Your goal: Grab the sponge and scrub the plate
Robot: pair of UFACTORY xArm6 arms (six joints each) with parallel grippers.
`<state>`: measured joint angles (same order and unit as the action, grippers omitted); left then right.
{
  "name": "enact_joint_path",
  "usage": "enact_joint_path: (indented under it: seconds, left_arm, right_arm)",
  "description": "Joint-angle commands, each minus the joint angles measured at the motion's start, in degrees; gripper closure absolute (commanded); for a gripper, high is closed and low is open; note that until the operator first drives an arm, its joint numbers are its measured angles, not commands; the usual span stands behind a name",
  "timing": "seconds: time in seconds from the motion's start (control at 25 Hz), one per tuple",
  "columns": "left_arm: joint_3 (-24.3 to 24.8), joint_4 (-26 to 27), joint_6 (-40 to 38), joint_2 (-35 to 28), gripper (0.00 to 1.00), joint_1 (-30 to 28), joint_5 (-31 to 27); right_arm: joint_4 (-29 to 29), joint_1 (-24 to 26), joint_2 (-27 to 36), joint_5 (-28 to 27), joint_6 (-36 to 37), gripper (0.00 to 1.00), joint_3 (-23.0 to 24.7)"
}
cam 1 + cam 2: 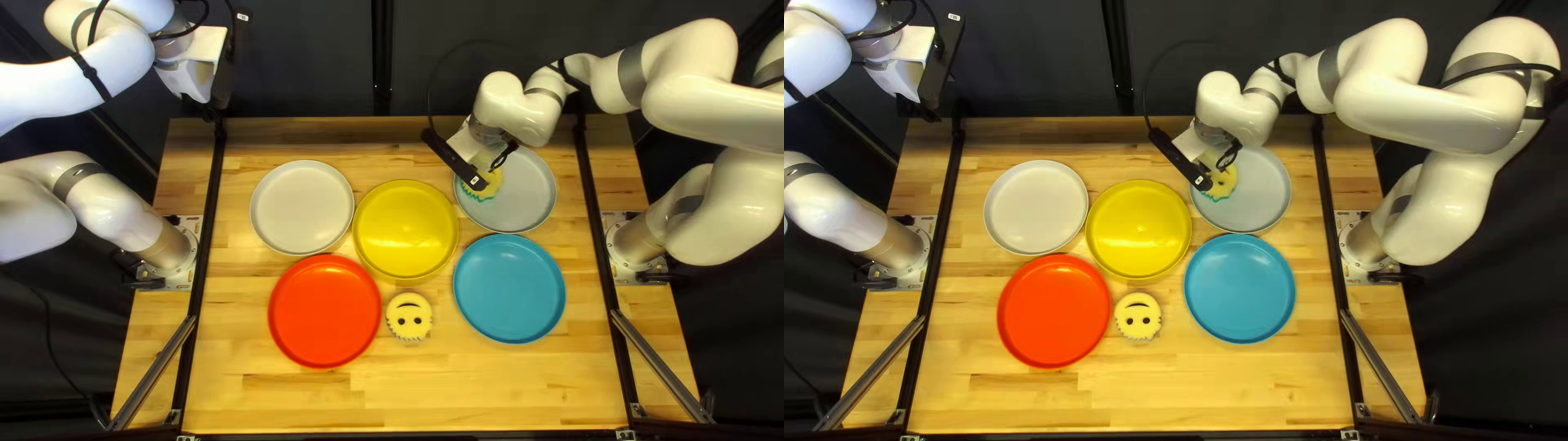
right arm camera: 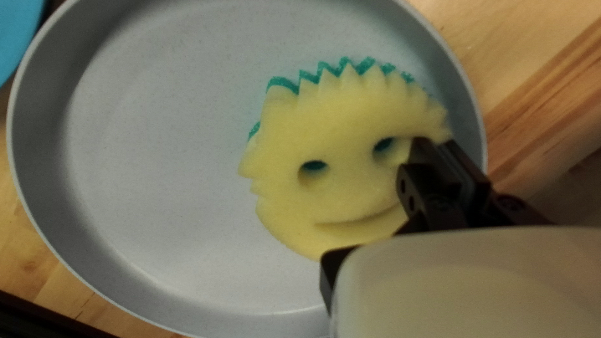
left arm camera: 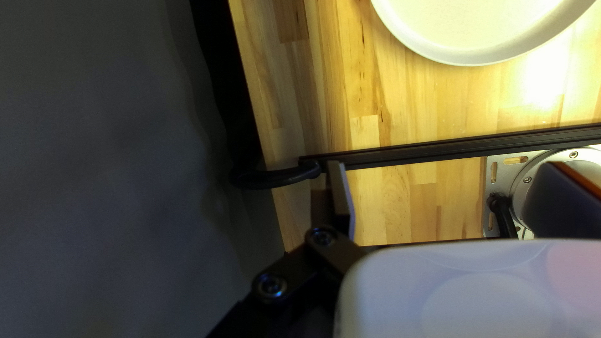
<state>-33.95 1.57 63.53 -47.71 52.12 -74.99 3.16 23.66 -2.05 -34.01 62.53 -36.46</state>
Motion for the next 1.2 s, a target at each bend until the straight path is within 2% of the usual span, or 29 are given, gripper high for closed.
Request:
enact_joint_path:
  seconds: [0.04, 0.24, 0.36, 0.56, 0.88, 1.08, 1.2]
  left_arm:
    - [0.00, 0.00, 0.00, 0.00, 0.00, 0.00, 0.00]
    - [0.00, 0.00, 0.00, 0.00, 0.00, 0.00, 0.00]
    - [0.00, 0.00, 0.00, 0.00, 0.00, 0.00, 0.00]
    - [0.00, 0.00, 0.00, 0.00, 0.00, 0.00, 0.00]
    - [0.00, 0.00, 0.00, 0.00, 0.00, 0.00, 0.00]
    - [0.00, 0.00, 0.00, 0.00, 0.00, 0.00, 0.00]
    - [0.00, 0.00, 0.00, 0.00, 0.00, 0.00, 0.00]
  right_arm:
    - [1.08, -2.72, 4.26, 0.10, -3.58, 1.00, 4.10]
    - [1.67, -6.82, 8.44, -0.17, -8.33, 1.00, 8.20]
    - [2.18, -8.38, 8.68, 0.10, -10.04, 1.00, 8.64]
    - [2.44, -6.17, 4.49, 1.85, -7.28, 1.00, 5.90]
    - [1.80, 1.87, -0.23, 0.93, 0.84, 1.00, 0.12]
    - [1.95, 1.72, 0.61, 0.20, -0.05, 1.00, 0.37]
    - [1.90, -0.34, 1.78, 0.53, -2.18, 1.00, 2.31]
